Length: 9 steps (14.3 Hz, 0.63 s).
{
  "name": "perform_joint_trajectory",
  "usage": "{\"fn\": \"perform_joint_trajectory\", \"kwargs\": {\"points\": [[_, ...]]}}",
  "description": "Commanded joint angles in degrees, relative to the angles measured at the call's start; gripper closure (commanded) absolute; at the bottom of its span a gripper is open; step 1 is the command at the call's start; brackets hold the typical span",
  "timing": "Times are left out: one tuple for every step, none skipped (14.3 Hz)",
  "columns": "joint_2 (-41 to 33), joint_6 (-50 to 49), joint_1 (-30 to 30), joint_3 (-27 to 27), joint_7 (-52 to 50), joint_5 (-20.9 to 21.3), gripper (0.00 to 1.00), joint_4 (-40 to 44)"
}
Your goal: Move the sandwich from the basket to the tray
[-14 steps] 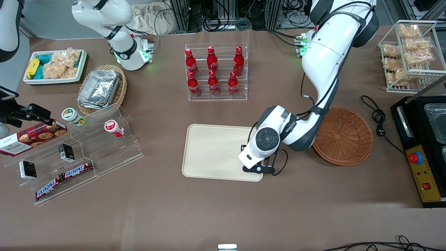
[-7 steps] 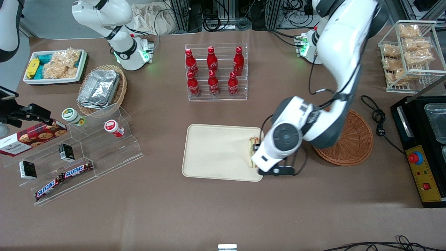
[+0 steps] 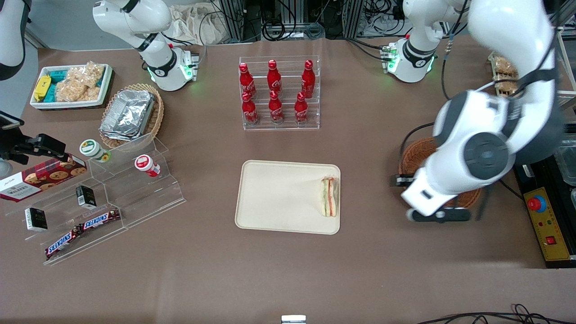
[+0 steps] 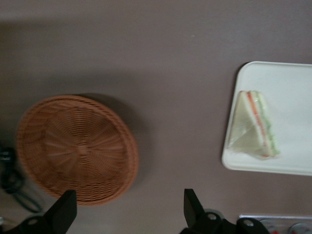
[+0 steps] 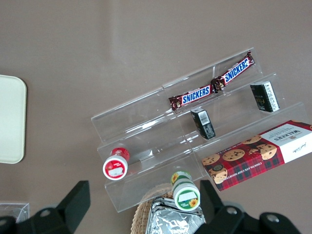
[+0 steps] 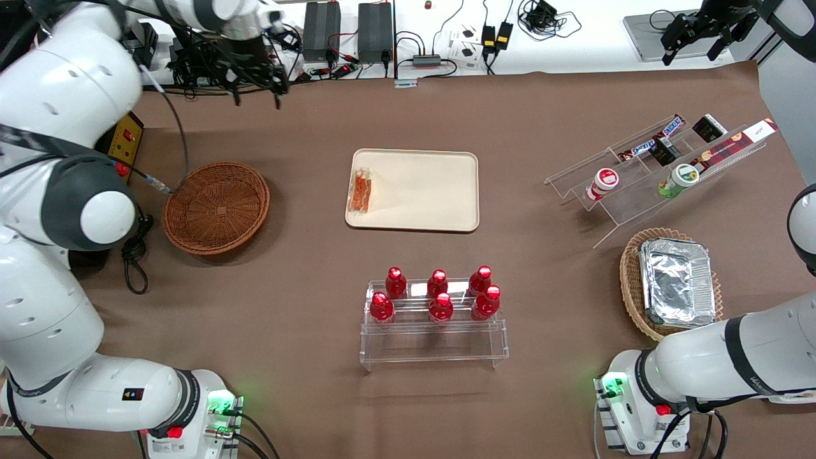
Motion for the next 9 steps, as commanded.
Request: {"fn": "perform_joint_trajectory", "kwargs": {"points": [[-4.8,-1.39,5.23,-0.49,7.07,-0.1,0.01,-2.93],[-5.68,-2.0,6.38,-0.4,9.01,-0.01,0.01,-2.85],[-6.21,-2.01,7.61,-0.4,10.24,0.16,0.01,-2.85],[-6.57,-2.01,8.58,-0.32,10.26,0.51,0.01,-2.67],[-7.09,-2.18,9.72,-0.32,9.91,0.61,0.01,-2.84],[-7.18,-2.18,11.12,-0.32,9.56,0.52,0.01,-2.93],[-7.27,-2.18,11.57,-0.32,9.55,0.52,0.01,-2.85],[-7.36,-2.27,11.75,-0.14,9.73,0.52,0.01,-2.93],[-7.45,-2.45,11.75,0.64,10.25,0.52,0.01,-2.93]]}}
